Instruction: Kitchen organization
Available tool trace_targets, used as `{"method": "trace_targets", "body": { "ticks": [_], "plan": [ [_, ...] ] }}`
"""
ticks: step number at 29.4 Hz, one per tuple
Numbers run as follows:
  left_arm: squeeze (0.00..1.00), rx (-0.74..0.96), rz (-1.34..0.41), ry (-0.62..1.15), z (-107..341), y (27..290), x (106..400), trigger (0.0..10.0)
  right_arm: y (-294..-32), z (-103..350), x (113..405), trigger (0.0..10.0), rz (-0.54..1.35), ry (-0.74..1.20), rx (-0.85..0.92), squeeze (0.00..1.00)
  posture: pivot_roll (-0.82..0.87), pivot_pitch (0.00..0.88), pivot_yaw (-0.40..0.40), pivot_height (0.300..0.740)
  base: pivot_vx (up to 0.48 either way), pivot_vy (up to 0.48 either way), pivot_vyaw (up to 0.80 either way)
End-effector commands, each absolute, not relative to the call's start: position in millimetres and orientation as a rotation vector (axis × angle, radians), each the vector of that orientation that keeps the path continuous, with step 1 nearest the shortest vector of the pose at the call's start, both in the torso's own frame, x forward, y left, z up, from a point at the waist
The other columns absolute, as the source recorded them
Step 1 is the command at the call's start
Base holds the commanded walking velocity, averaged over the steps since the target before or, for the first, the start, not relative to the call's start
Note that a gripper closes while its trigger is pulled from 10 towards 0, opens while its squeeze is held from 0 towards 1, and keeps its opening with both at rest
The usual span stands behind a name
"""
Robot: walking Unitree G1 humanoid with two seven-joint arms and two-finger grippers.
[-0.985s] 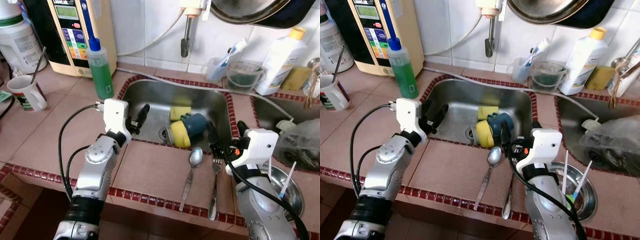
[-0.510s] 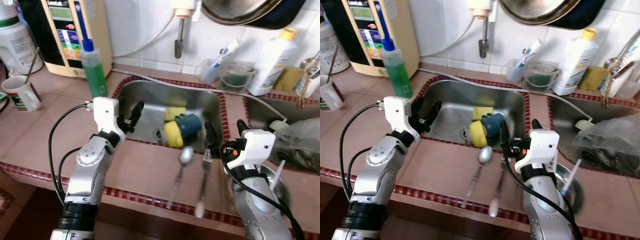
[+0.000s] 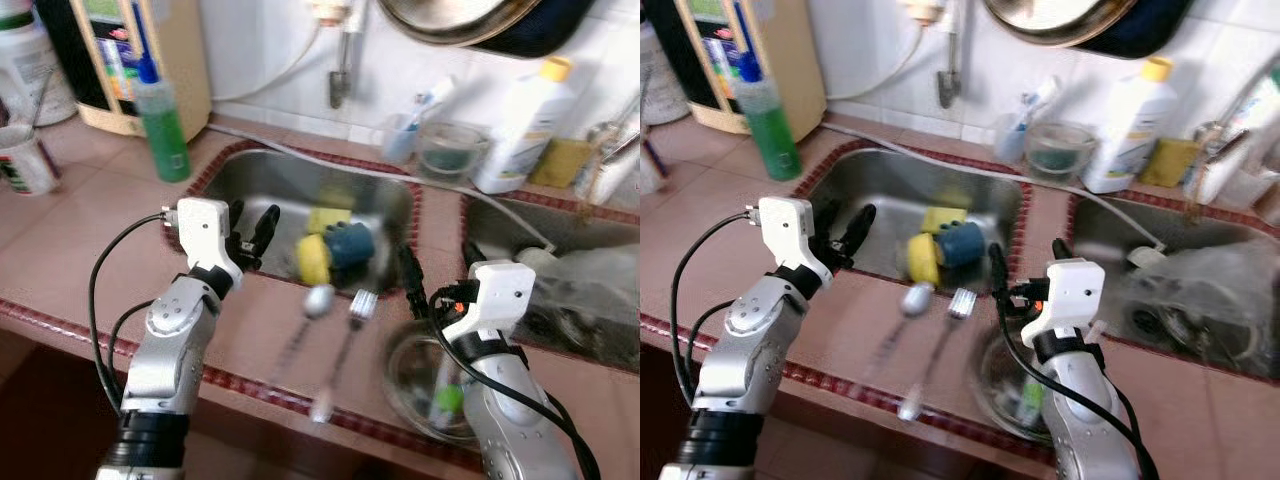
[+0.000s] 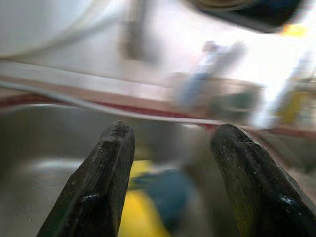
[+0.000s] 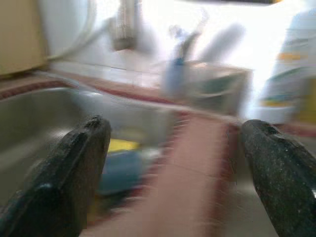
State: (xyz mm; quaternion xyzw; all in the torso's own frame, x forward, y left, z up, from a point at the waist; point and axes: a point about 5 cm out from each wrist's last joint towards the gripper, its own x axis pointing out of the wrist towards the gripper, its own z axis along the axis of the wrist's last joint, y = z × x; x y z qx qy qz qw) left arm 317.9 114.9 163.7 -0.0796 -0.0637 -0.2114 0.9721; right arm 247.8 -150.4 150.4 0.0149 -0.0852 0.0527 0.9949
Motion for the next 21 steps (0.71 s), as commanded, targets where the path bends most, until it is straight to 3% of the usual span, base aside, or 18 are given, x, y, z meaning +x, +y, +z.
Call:
{"method": "trace_targets", "body": {
  "ticks": [1,5,21],
  "plan": [
    [0.00,-0.146,-0.409,-0.148,170,123,319,10.0,-146,152,248,10.0,0.119,-0.182,0.038,0.00,-0.04,0.050,-0.042,0.731,0.000,-0.480,0.00],
    [0.00,-0.144,-0.408,-0.149,171,123,319,10.0,-146,152,249,10.0,0.125,-0.183,0.036,0.00,-0.04,0.047,-0.044,0.731,0.000,-0.480,0.00],
    [0.00,-0.118,-0.513,-0.165,184,137,298,10.0,-160,147,233,10.0,0.092,-0.182,-0.046,0.00,-0.04,0.033,-0.044,0.731,0.000,0.000,0.00]
  ]
}}
